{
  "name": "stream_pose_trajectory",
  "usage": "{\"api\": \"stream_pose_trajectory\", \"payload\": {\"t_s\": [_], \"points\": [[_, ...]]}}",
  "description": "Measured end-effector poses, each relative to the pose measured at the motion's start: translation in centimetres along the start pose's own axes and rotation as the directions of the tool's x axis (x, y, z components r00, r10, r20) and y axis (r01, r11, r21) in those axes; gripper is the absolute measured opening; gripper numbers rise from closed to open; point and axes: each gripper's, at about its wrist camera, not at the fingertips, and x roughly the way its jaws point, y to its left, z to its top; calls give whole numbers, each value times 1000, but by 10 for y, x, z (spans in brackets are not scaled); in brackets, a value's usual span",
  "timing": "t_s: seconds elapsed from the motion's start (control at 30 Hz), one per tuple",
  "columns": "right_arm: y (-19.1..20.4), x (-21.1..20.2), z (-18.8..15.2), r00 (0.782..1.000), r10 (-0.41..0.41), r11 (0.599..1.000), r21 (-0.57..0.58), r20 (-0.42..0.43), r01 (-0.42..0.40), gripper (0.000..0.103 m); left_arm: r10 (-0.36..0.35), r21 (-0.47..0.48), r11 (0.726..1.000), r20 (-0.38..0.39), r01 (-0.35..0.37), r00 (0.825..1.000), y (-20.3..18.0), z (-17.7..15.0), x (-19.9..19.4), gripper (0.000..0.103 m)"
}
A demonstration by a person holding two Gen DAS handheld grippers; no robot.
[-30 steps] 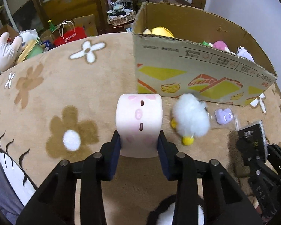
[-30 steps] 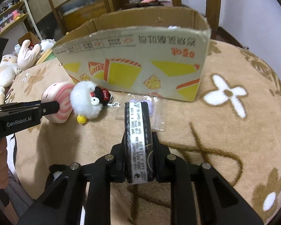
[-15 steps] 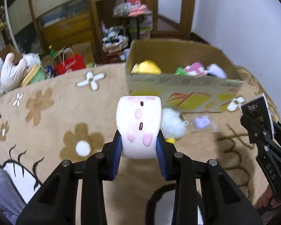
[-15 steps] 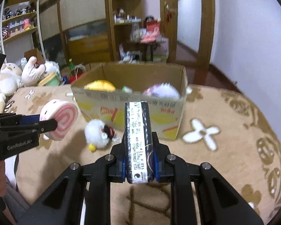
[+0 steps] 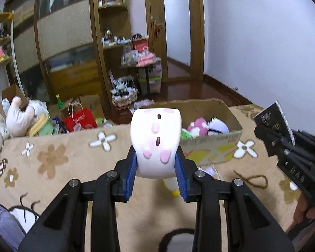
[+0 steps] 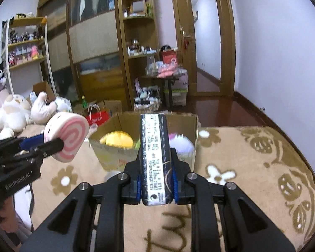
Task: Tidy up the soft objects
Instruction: 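Lift the tissue packet over the box while the left tool lifts the marshmallow plush over it, then open the right tool to drop the tissue packet while the left tool releases the marshmallow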
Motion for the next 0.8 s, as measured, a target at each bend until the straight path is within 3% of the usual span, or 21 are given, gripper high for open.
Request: {"api": "stream_pose_trajectory", "payload": {"t_s": [0.37,0.53,0.8], "points": [[-17,16,41,998,18,1000,-8,55,-18,22,-36,46,998,102,31,994,-12,36,9,32],[-25,37,54,998,25,1000,-7,54,-25,22,-19,99,995,134,5,991,-20,54,25,32],[-31,79,54,998,67,998,-1,1,-67,22,-17,58,998,106,11,994,-12,64,61,33]]}}
